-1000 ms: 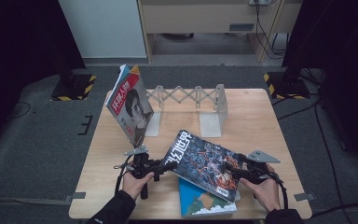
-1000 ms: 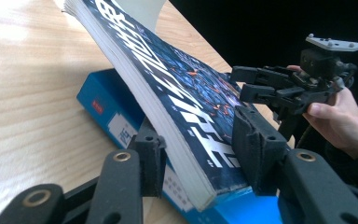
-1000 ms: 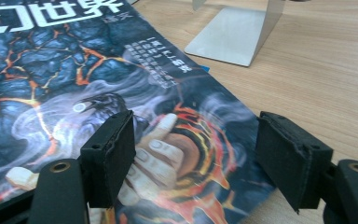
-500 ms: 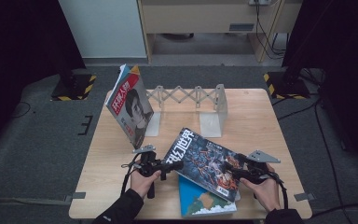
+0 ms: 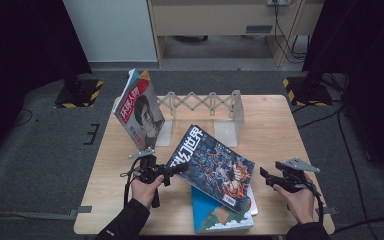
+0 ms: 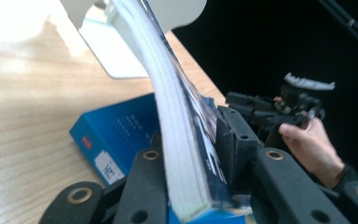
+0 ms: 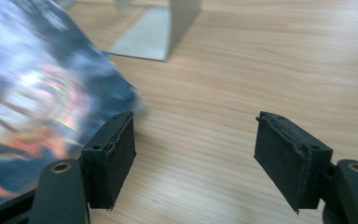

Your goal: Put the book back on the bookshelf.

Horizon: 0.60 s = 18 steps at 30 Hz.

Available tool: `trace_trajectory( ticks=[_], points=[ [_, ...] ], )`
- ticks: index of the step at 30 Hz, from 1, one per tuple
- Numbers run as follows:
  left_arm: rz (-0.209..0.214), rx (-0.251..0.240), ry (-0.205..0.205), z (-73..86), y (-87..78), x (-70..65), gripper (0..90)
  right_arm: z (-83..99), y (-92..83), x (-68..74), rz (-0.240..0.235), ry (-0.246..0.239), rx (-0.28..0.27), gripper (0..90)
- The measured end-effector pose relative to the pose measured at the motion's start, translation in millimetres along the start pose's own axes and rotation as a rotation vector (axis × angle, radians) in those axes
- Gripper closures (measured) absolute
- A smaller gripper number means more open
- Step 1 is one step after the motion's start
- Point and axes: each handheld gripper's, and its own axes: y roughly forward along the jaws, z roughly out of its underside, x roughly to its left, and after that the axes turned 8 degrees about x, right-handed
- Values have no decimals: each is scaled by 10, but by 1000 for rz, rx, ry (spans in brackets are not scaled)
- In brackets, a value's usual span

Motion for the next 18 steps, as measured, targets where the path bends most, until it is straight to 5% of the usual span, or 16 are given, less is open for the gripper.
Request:
trace_trajectory(
  ticks=[6,12,18],
  points=[
    [9,-25,10,-100,-50,-78,762,86,54,-142,72,-11,106,261],
    [16,-43,15,-169,-91,-145,782,138,134,-174,76,-40,192,191],
    [50,-96,6,-283,-177,-206,817,166,170,-182,84,-65,220,147]
  ],
)
